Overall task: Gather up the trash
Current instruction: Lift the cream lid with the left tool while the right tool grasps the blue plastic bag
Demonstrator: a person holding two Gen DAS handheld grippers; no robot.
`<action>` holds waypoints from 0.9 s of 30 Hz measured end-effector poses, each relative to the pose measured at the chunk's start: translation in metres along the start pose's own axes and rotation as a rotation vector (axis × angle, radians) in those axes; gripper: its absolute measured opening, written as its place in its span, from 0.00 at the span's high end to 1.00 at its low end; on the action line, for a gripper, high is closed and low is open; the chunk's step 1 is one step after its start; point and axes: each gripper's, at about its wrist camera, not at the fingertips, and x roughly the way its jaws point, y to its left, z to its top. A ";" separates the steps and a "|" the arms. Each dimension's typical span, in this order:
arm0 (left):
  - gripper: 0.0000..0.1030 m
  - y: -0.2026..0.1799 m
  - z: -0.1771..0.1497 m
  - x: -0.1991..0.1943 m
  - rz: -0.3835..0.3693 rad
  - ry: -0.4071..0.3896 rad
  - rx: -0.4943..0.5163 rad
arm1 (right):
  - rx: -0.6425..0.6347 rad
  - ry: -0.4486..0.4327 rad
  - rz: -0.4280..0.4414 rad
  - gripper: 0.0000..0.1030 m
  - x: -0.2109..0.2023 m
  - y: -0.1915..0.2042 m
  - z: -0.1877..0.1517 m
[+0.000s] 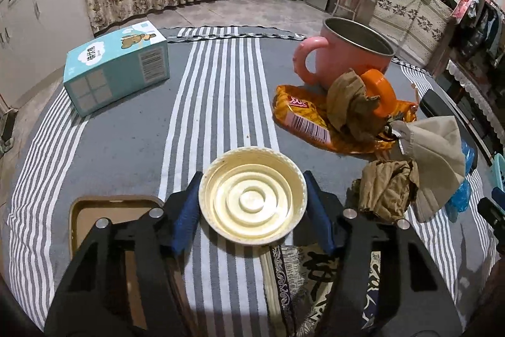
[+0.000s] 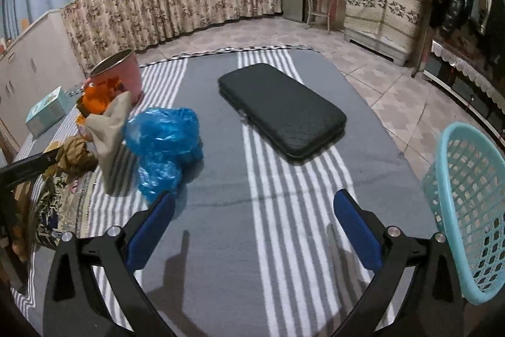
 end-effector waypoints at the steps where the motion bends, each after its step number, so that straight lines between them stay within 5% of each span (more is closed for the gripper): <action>1: 0.41 -0.001 0.000 0.001 0.003 -0.001 0.003 | -0.003 0.003 0.011 0.04 0.000 0.002 0.000; 8: 0.41 0.008 -0.002 -0.010 -0.021 -0.050 -0.041 | -0.028 -0.005 0.067 0.05 0.009 0.024 0.012; 13: 0.41 0.002 -0.007 -0.025 -0.001 -0.113 -0.032 | -0.076 0.023 0.030 0.06 0.032 0.038 0.020; 21: 0.41 -0.006 -0.011 -0.037 0.036 -0.174 0.023 | -0.092 0.076 0.163 0.65 0.046 0.040 0.024; 27: 0.41 -0.003 -0.012 -0.040 0.043 -0.195 0.017 | -0.065 -0.005 0.141 0.77 0.023 0.023 0.020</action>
